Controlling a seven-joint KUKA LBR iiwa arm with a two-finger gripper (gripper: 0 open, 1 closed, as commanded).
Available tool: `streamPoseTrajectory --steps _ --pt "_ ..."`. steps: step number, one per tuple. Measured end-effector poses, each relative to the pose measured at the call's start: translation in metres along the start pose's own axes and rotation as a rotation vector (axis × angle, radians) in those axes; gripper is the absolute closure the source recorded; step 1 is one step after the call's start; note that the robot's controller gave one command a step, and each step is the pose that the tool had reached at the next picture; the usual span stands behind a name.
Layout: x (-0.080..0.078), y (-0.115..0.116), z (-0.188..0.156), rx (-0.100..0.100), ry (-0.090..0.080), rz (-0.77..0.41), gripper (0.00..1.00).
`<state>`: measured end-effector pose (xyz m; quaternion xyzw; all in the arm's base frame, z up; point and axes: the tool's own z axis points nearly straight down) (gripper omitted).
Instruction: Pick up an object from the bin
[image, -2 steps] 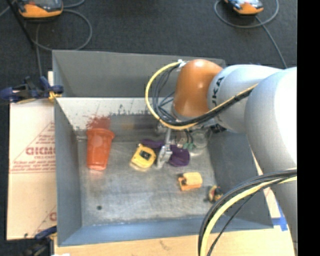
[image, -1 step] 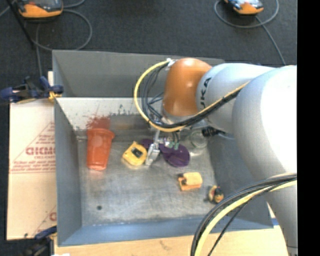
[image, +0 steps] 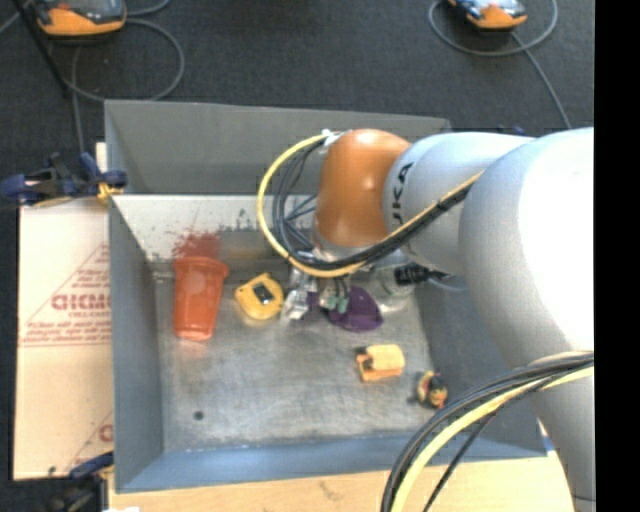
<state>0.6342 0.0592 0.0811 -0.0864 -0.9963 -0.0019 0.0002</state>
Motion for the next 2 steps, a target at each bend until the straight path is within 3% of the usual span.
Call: streamPoseTrajectory --steps 1,2 --pt "0.0 0.0 0.0 0.0 -0.001 0.0 1.0" --pt "0.018 -0.004 -0.026 0.006 0.0 -0.027 1.0"
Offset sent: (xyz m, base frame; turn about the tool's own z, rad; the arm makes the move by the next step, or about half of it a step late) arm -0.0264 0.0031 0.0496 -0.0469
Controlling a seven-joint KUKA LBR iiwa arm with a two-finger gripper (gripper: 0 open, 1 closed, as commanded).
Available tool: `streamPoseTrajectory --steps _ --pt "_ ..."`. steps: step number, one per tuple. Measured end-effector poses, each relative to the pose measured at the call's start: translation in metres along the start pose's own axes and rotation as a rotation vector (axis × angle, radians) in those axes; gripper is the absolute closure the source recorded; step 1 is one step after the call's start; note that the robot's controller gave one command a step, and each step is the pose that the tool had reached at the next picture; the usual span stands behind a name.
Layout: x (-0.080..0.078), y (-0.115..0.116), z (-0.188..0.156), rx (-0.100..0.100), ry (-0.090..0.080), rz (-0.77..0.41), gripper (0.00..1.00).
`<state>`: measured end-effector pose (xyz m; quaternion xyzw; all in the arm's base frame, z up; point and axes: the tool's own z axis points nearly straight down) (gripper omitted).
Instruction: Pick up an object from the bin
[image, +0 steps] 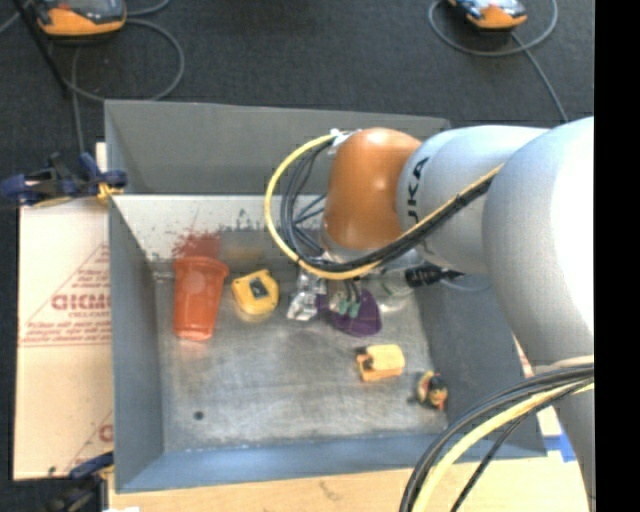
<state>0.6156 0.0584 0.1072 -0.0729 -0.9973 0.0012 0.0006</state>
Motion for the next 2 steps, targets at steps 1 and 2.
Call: streamPoseTrajectory --steps 1,2 --pt "-0.013 0.003 -0.029 -0.002 -0.009 -0.024 1.0" --pt "0.0 -0.017 -0.07 -0.001 -0.002 -0.023 1.0"
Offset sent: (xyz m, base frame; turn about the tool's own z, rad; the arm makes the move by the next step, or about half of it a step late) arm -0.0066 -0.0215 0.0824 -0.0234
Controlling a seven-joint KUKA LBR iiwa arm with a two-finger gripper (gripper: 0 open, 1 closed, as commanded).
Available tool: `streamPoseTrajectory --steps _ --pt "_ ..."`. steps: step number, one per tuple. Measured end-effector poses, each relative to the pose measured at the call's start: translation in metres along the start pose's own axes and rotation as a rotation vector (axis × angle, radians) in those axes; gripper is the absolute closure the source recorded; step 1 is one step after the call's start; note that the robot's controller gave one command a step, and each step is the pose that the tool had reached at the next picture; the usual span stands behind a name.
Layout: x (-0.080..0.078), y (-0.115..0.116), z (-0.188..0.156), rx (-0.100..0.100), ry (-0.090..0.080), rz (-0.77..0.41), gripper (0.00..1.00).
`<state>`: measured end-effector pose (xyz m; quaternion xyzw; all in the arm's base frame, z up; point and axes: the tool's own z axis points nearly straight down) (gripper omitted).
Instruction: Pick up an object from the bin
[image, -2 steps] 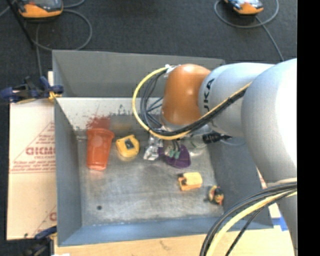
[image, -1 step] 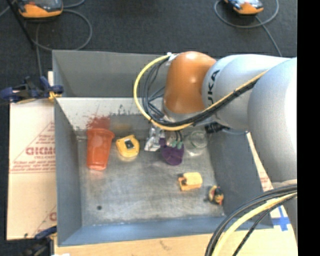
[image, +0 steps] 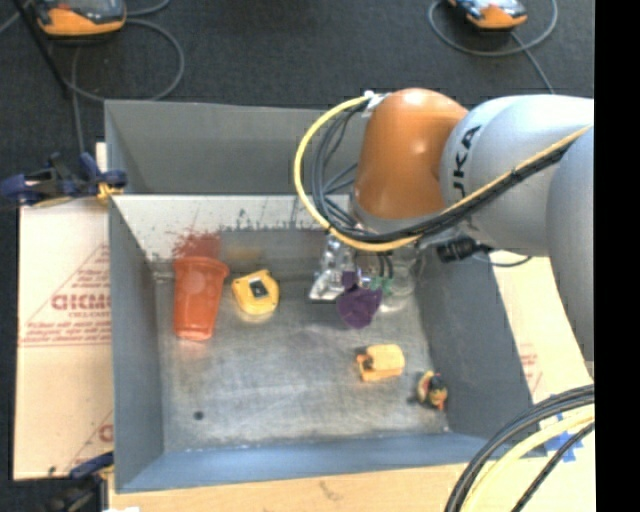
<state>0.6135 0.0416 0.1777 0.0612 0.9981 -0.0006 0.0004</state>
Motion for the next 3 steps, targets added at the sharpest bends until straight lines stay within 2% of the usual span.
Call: streamPoseTrajectory --steps 1,2,3 --pt "-0.005 0.005 -0.021 -0.003 -0.009 0.122 1.0" --pt "0.012 -0.011 -0.025 0.0 -0.001 0.114 1.0" --pt "0.014 -0.016 -0.01 0.0 -0.006 0.039 1.0"
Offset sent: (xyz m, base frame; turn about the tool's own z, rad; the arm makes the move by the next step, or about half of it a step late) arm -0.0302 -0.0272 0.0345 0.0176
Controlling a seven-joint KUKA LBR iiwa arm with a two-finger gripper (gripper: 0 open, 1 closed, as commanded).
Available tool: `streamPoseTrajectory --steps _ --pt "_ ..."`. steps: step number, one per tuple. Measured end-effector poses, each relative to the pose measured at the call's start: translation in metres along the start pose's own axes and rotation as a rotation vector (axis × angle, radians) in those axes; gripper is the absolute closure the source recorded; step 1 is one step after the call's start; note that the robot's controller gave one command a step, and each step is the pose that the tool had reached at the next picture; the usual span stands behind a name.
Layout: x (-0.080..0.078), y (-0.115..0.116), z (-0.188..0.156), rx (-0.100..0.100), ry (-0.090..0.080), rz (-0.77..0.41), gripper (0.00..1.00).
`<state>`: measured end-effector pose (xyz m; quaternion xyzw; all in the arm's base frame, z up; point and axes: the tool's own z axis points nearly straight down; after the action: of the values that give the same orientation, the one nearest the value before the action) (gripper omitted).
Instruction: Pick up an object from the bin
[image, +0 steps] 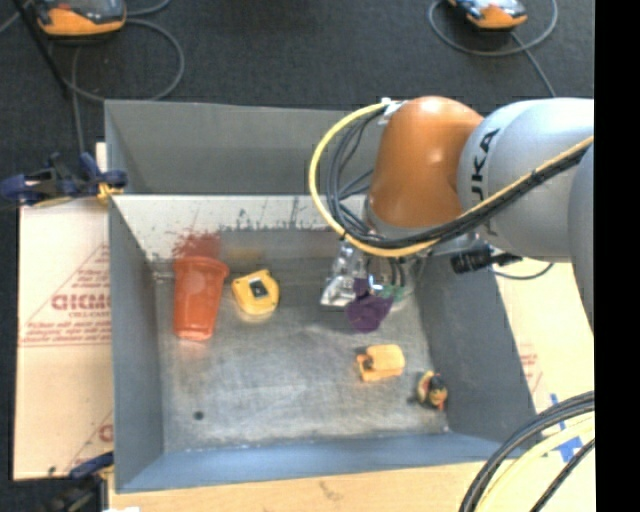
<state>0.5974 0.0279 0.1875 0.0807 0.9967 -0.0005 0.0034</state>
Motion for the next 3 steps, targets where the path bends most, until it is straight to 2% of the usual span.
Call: streamPoseTrajectory --steps 1,2,3 --pt "0.003 0.002 0.009 0.0 0.0 0.143 1.0" --pt "0.002 0.001 0.008 0.0 0.0 0.142 1.0" --pt "0.001 0.001 -0.012 -0.001 0.003 0.151 1.0"
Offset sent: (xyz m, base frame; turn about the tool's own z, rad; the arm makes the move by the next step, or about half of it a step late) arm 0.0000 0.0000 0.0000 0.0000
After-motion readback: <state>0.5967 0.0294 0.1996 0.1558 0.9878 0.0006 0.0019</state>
